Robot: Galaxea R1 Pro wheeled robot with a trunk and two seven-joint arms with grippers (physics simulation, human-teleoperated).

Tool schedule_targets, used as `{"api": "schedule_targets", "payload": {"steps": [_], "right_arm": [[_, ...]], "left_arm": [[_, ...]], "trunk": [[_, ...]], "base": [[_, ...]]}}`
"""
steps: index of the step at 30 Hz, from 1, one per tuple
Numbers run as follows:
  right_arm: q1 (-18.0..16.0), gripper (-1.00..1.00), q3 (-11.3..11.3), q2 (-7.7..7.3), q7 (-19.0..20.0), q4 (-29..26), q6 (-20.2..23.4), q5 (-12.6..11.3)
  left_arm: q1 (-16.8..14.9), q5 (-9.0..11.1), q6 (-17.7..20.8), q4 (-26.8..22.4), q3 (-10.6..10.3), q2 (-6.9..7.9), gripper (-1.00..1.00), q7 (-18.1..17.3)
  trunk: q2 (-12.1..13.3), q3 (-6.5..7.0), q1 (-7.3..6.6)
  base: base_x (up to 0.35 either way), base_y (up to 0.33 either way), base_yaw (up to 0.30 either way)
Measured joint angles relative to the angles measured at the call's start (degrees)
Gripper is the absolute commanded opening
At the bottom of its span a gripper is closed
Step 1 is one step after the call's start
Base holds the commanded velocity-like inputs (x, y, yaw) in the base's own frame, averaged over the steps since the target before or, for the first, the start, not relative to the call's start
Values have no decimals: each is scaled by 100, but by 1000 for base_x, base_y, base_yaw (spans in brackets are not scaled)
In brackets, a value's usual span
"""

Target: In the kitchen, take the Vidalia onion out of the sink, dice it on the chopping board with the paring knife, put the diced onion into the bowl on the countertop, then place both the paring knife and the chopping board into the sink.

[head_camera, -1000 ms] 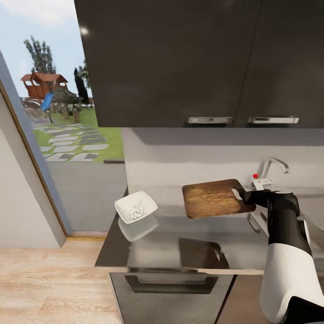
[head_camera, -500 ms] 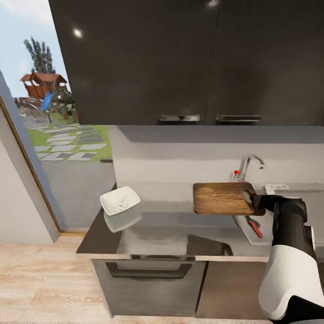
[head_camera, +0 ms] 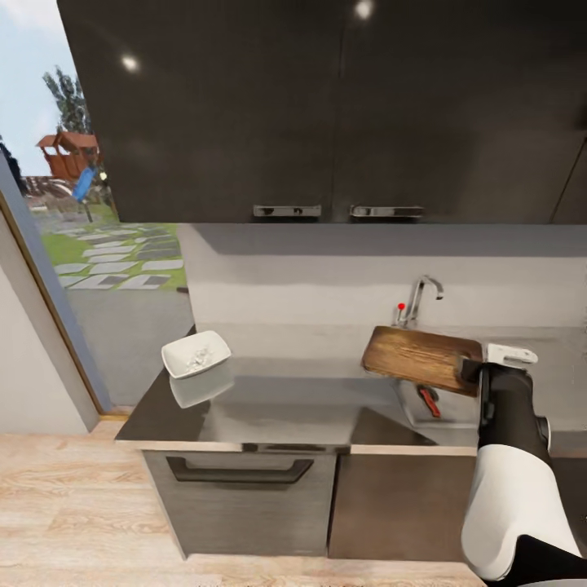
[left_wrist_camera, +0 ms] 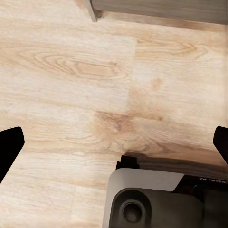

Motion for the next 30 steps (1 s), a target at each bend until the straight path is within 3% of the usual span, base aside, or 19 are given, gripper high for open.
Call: {"api": "schedule_targets", "payload": {"steps": [3, 6, 7, 8, 10, 15, 19, 22, 27, 30], "right_arm": [[-1, -100, -1, 4, -683, 189, -138, -776], [-1, -100, 5, 10, -1564, 491, -646, -1386], [-2, -100, 7, 17, -1918, 592, -859, -1530], [0, -100, 10, 97, -2743, 819, -1390, -1865], [-1, -100, 24, 207, -3272, 921, -1785, -2135], [0, -100, 33, 442, -3895, 991, -2122, -2350], [0, -100, 29, 491, -4043, 1040, -2293, -2348], [2, -100, 22, 524, -4445, 1209, -2477, -2381], [-13, -100, 93, 679, -5376, 1314, -2949, -2918], [-26, -100, 209, 717, -5630, 1326, -3014, -3203]], "left_arm": [[0, 0, 0, 0, 0, 0, 100, -1], [0, 0, -1, 0, 0, 0, 100, -2], [0, 0, -1, 0, 0, 0, 100, -2], [0, 0, -1, 1, 0, -2, 100, -2], [0, 0, -1, 1, -1, -2, 100, -2], [0, 0, -1, 1, 0, -5, 100, -2], [0, 0, -1, 0, 0, -1, 100, -2], [0, 0, -1, 0, 1, 0, 100, 2], [0, 20, -1, -5, 0, -2, 100, 6], [-1, 248, -2, -7, 6, -1, 100, 7]], "trunk": [[0, 0, 0], [0, 1, 0], [0, 1, 0], [1, 0, 0], [-1, 1, -1], [0, 0, -1], [0, 0, -1], [-1, -1, -1], [-1, 0, -1], [-1, 0, -1]], "base": [[-10, -19, 0], [-3, -5, 0], [0, 0, 0], [0, 0, 0], [0, 0, 0], [0, 0, 0], [0, 0, 0], [0, 0, 0], [0, 0, 0], [0, 0, 0]]}}
